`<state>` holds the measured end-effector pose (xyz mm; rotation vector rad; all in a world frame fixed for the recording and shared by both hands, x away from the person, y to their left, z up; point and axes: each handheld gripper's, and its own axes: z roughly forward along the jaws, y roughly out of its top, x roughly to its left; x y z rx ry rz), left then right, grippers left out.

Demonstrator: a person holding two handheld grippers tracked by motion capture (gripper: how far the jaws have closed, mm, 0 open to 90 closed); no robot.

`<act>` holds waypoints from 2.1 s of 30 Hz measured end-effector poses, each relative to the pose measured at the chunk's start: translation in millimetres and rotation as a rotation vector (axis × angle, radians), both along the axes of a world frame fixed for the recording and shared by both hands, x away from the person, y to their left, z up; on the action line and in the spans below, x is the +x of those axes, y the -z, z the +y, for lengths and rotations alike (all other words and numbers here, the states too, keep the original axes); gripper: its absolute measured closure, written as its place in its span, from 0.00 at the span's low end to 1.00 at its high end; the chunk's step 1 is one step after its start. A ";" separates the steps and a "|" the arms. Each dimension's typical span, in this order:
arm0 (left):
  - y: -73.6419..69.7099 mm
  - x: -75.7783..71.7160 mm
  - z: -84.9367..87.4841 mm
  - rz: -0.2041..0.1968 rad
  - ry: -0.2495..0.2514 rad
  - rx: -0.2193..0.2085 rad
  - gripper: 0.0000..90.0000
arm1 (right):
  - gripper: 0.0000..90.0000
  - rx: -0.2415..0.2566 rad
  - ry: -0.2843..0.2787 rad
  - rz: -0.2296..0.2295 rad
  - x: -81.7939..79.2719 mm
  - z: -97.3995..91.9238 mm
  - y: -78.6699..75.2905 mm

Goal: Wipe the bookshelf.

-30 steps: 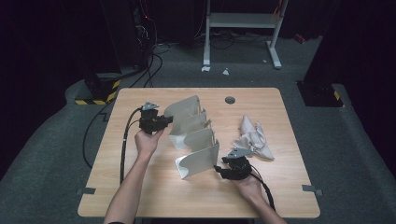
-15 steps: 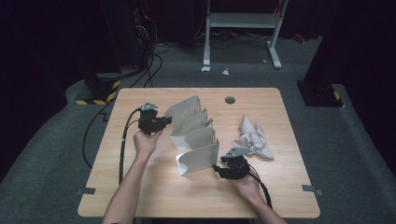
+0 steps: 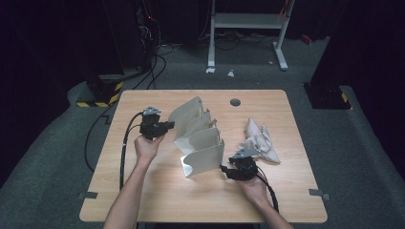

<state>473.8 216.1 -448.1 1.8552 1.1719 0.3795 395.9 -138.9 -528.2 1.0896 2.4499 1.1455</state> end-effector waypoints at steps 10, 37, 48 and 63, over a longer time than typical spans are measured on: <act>-2.6 -7.9 -0.8 -0.003 0.005 0.045 0.97 | 0.54 -0.016 0.039 0.001 14.0 -6.9 -5.2; -2.9 -27.7 3.4 0.012 -0.025 0.033 0.97 | 0.54 0.007 0.026 -0.007 2.3 -7.9 -8.6; -3.7 -38.7 1.2 0.015 -0.029 0.035 0.97 | 0.51 0.017 0.054 -0.001 11.1 -10.8 -11.4; -5.9 -43.7 -11.8 0.025 -0.031 0.052 0.94 | 0.53 0.018 0.127 -0.016 42.3 -26.4 -25.8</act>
